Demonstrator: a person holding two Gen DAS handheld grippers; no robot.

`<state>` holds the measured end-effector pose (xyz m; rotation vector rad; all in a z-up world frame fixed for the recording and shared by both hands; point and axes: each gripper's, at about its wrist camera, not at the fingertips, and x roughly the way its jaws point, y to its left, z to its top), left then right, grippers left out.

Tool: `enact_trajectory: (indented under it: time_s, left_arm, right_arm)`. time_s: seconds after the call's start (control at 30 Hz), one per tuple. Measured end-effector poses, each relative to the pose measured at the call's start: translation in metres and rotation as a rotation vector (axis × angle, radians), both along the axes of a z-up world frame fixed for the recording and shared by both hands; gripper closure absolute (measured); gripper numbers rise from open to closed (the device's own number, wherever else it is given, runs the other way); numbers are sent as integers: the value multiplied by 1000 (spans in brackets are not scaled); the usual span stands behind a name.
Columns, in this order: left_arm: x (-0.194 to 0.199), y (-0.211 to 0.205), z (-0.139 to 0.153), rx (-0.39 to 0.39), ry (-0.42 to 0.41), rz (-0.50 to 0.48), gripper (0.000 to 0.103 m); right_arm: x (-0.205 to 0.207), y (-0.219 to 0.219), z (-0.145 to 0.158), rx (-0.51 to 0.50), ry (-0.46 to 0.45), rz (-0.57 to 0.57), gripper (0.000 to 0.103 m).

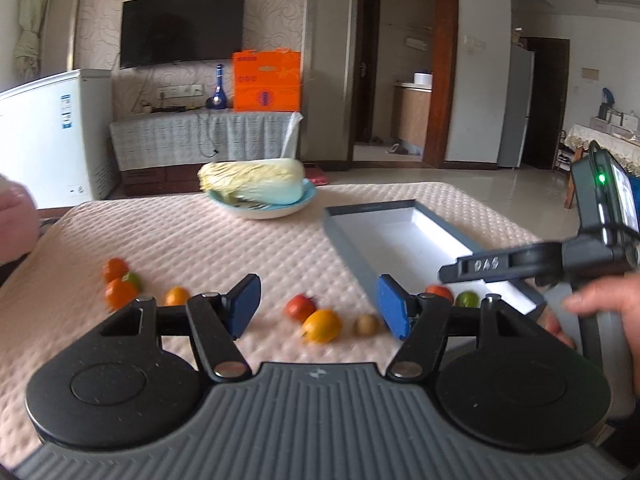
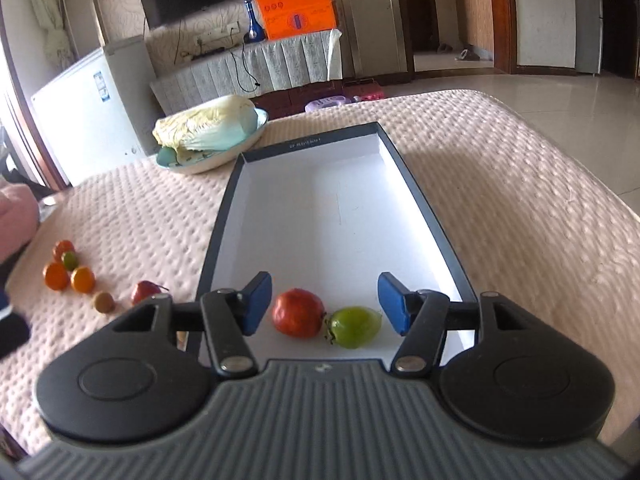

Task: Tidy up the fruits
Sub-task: 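Withdraw both open tools from the box back toward the remaining fruits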

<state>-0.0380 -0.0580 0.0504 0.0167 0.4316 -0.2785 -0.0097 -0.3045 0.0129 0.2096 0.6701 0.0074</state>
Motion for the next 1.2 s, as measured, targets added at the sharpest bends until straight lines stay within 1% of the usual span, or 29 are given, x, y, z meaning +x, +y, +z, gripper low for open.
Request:
enact_trajectory:
  time_s: [0.07, 0.17, 0.3, 0.43, 0.63, 0.77, 0.83, 1.03, 1.1, 1.13, 1.17, 1.2]
  left_arm:
    - [-11, 8, -1, 9, 0, 11, 34]
    - [-20, 17, -4, 30, -4, 27, 34]
    - [-22, 29, -6, 50, -4, 61, 34]
    - [-18, 44, -10, 40, 14, 110, 34]
    - [-10, 57, -11, 20, 24, 145, 34]
    - [-4, 61, -13, 23, 32, 156, 34]
    - [-2, 63, -13, 22, 37, 161, 34]
    - [4, 65, -15, 27, 44, 164, 34]
    - [7, 64, -17, 30, 52, 164, 34]
    - [8, 64, -18, 30, 56, 164, 34]
    - [10, 64, -19, 32, 58, 165, 34]
    - [12, 64, -19, 34, 61, 166, 34]
  right_arm:
    - [0, -1, -1, 4, 10, -8, 42]
    - [-2, -1, 3, 5, -13, -17, 42]
    - [-4, -3, 4, 18, -26, -44, 42]
    - [-12, -1, 10, 19, -69, -44, 42]
    - [-30, 20, 25, -46, -169, 32, 42]
    - [-40, 47, 29, -89, -198, 122, 42]
    - [-42, 61, 27, -119, -198, 164, 42]
    - [-40, 85, 18, -86, -154, 270, 43]
    - [-40, 93, 13, -109, -138, 303, 51]
    - [-41, 94, 11, -117, -124, 317, 59]
    - [-40, 95, 9, -118, -106, 328, 61]
    - [-39, 94, 7, -114, -96, 332, 61]
